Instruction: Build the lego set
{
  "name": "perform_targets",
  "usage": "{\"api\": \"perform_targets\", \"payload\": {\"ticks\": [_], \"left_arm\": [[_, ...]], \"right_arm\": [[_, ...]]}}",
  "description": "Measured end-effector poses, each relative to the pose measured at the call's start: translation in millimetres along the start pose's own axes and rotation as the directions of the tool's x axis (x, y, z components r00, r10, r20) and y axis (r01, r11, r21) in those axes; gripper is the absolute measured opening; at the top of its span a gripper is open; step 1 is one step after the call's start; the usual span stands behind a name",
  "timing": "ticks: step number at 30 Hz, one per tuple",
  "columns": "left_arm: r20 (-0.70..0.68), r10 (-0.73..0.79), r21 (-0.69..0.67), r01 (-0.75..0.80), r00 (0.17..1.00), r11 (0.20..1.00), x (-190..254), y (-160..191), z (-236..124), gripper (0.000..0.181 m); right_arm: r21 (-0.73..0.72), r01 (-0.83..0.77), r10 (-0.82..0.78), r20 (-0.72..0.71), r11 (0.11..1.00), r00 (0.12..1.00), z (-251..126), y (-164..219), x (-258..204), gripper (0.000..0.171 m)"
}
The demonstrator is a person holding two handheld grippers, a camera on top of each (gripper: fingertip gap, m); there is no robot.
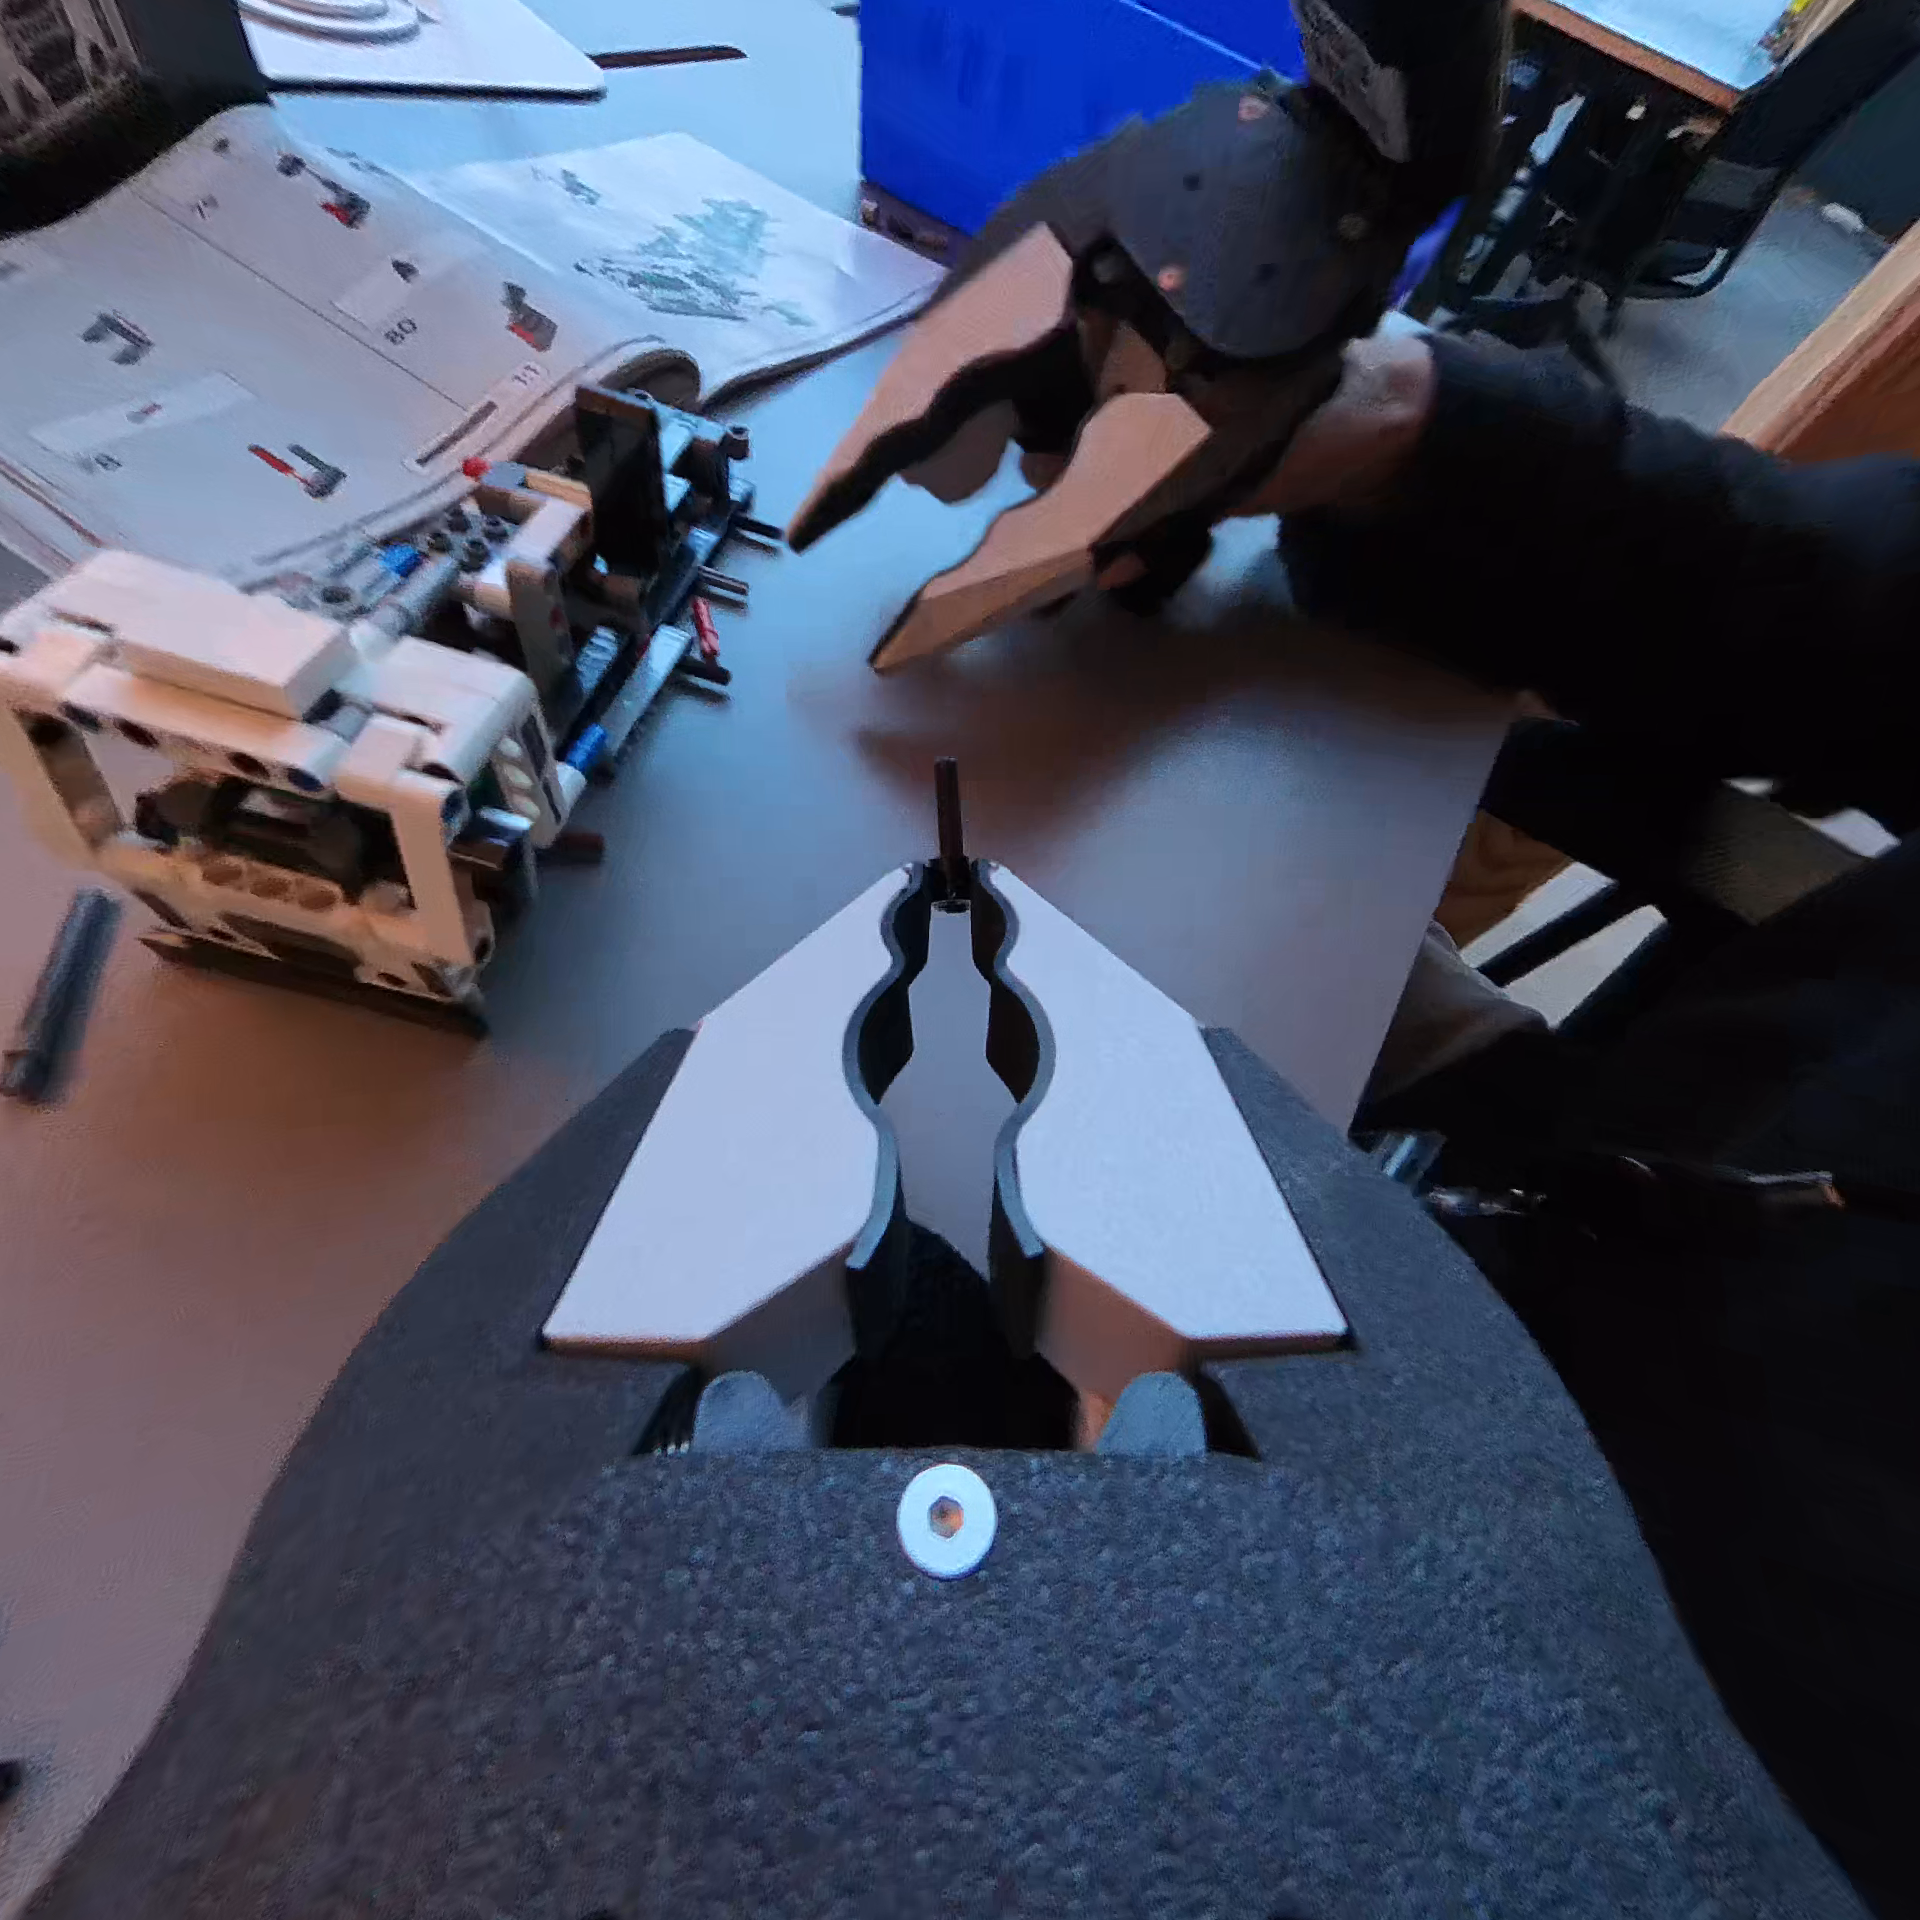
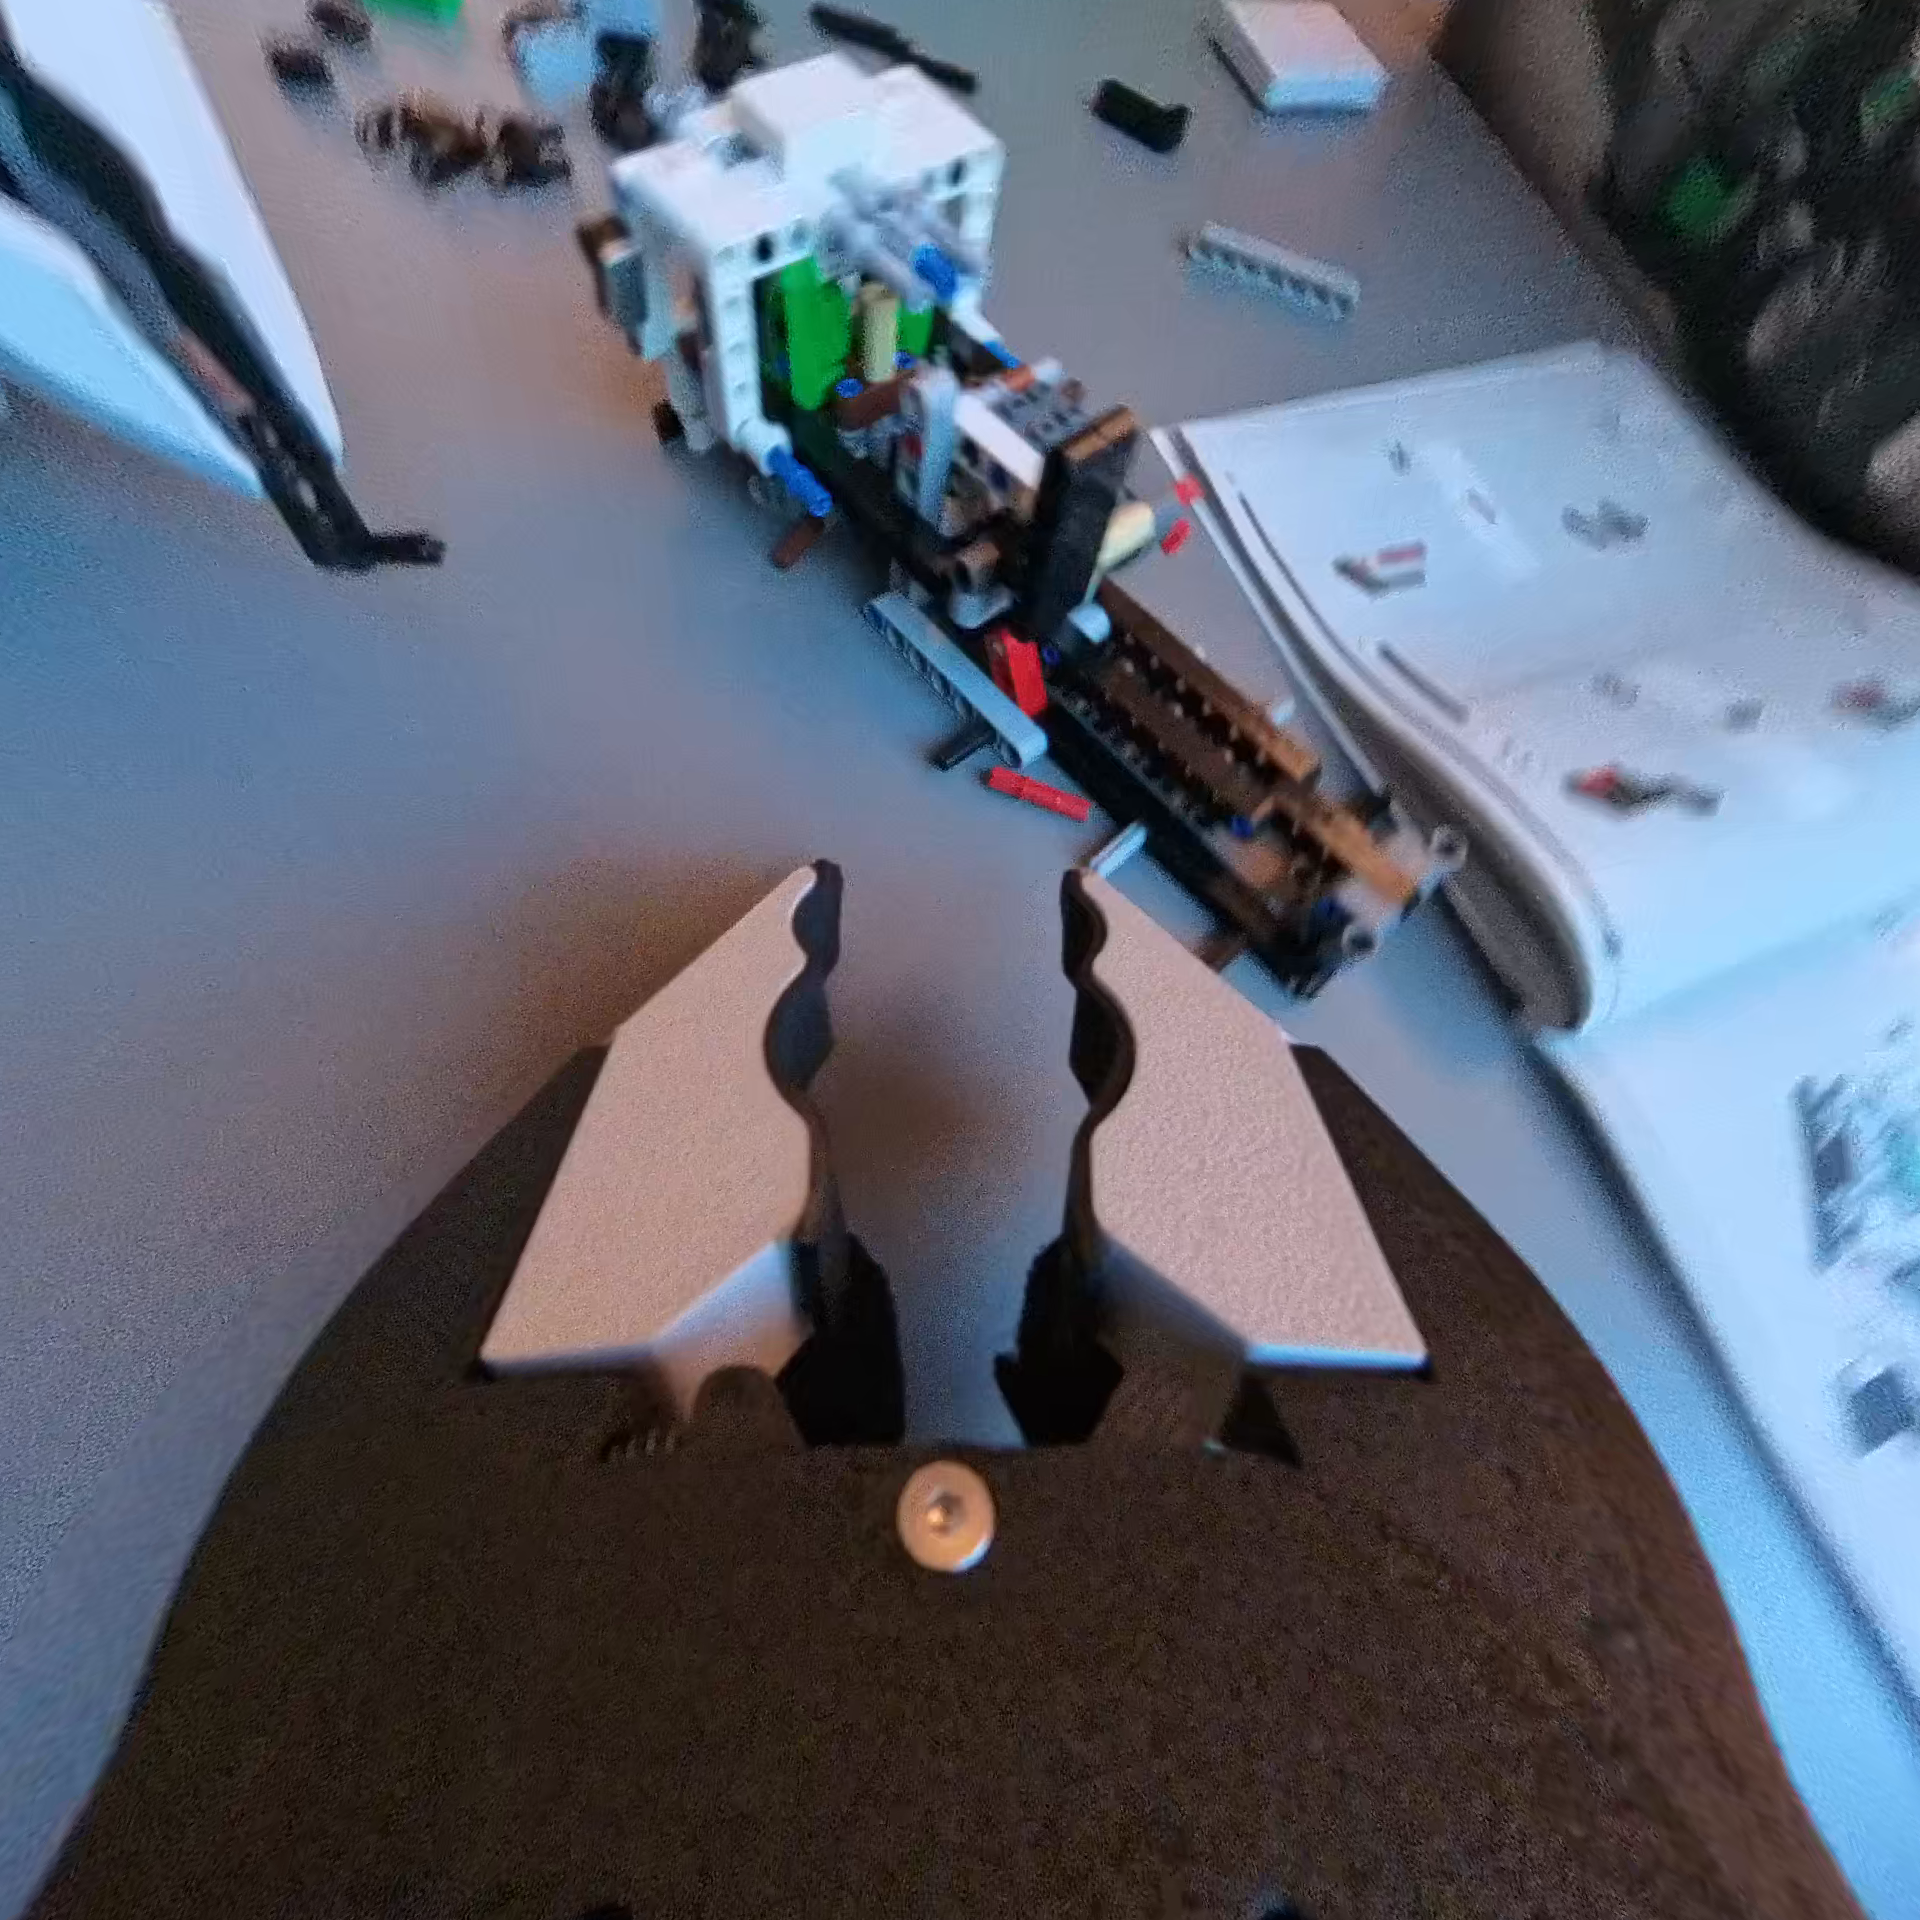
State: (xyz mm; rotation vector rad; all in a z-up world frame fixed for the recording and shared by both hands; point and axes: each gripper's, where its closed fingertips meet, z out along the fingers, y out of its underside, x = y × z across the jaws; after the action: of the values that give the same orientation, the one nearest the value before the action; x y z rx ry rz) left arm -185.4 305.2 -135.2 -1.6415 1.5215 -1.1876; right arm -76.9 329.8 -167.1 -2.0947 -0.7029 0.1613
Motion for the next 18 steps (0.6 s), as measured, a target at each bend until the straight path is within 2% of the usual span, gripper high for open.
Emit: {"api": "perform_targets", "payload": {"ticks": [3,8,14,18], "left_arm": [[-0.050,-0.017,0.006,0.018,0.999,1.000,6,5,-2,0.007],[-0.089,0.019,0.005,-0.019,0.996,1.000,16,5,-4,0.007],[-0.123,0.000,0.001,0.000,0.992,1.000,20,7,-5,0.007],[-0.132,-0.008,0.000,0.008,0.991,1.000,20,7,-5,0.007]], "right_arm": [[-0.007,0.192,-0.192,0.014,0.981,0.981,13,-7,7,0.037],[-0.003,0.281,-0.279,0.117,0.960,0.953,30,-11,2,0.035],[-0.031,0.219,-0.209,0.194,0.975,0.958,33,-3,7,0.024],[-0.071,0.145,-0.117,0.302,0.987,0.946,22,7,-1,0.025]]}}
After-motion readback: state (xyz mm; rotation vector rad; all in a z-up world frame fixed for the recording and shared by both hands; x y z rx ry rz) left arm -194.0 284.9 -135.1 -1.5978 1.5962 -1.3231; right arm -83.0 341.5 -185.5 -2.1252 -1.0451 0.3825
